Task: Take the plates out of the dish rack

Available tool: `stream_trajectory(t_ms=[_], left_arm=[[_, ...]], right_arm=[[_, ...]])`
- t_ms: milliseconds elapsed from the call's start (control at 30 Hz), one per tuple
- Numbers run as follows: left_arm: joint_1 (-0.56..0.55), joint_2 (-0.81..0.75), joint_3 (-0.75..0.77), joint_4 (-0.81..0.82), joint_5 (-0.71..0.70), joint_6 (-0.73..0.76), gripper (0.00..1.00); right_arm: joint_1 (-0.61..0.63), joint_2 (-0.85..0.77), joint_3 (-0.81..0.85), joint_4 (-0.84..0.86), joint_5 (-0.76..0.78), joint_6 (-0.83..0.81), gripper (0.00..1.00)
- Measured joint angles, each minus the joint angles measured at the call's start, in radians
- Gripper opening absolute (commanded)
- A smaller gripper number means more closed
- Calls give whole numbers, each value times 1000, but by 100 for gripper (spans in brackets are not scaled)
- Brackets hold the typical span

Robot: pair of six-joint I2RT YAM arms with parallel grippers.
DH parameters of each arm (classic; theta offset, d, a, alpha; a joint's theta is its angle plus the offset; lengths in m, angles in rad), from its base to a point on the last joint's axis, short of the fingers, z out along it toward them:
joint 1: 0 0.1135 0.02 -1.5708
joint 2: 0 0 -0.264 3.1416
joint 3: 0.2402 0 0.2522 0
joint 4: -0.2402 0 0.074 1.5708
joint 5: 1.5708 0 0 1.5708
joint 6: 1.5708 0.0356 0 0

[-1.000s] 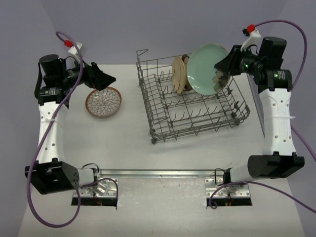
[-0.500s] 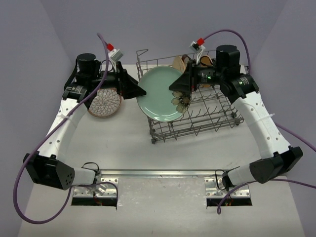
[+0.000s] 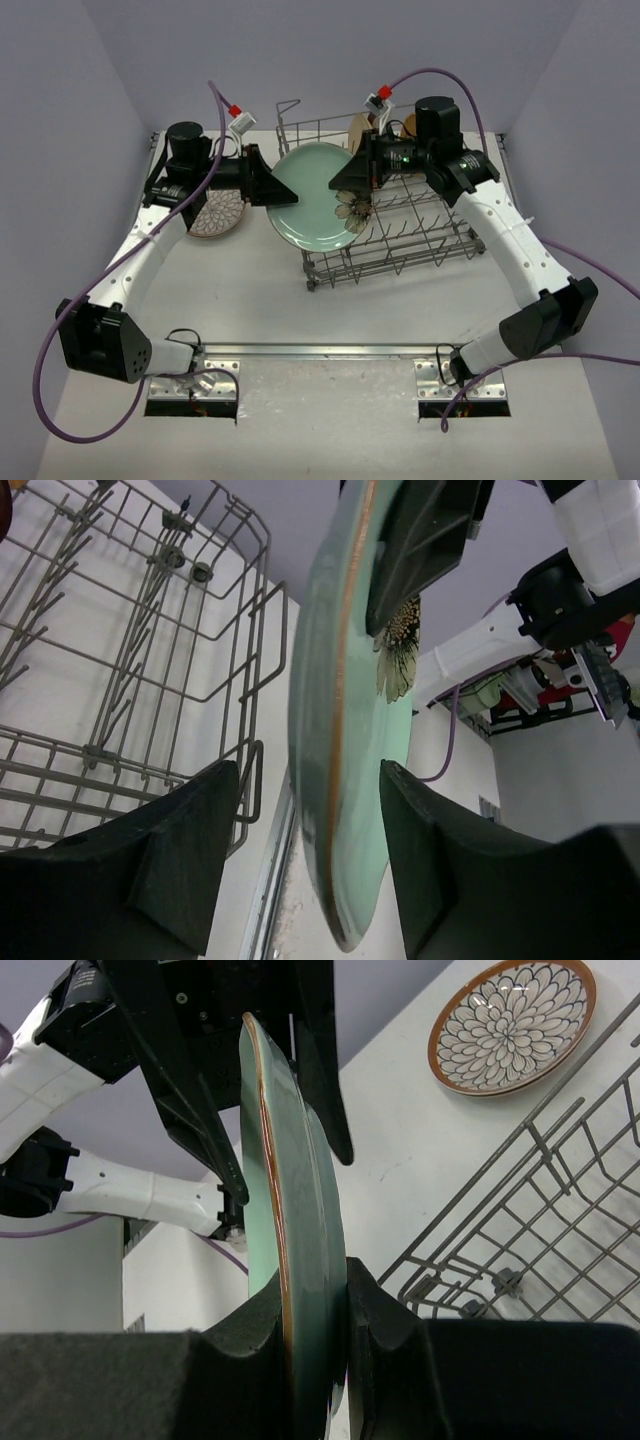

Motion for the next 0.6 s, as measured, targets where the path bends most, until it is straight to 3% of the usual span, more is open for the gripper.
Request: stream_trajectory(t_ms=[33, 67, 100, 167, 233, 300, 367, 600], left_arm=[[0, 0, -4, 11, 4, -11, 31], [0, 0, -8, 21, 8, -21, 28], [0, -1, -15, 36, 14, -30, 12], [3, -4, -34, 66, 10, -58, 0], [17, -4, -53, 87, 6, -92, 0], [35, -6, -73, 117, 20, -113, 0], [64, -11, -94, 140, 36, -137, 0], [361, 0, -129, 186, 67, -226, 0]], right_arm=[[0, 6, 0, 1, 1, 4, 1], [0, 11, -1, 1, 1, 6, 4], [0, 13, -2, 2, 3, 7, 9], [-1, 13, -5, 3, -1, 6, 22], [1, 12, -5, 4, 12, 2, 43], [5, 12, -7, 6, 22, 8, 76], [5, 8, -8, 12, 31, 17, 98], [-17, -52, -37, 26, 117, 27, 99]])
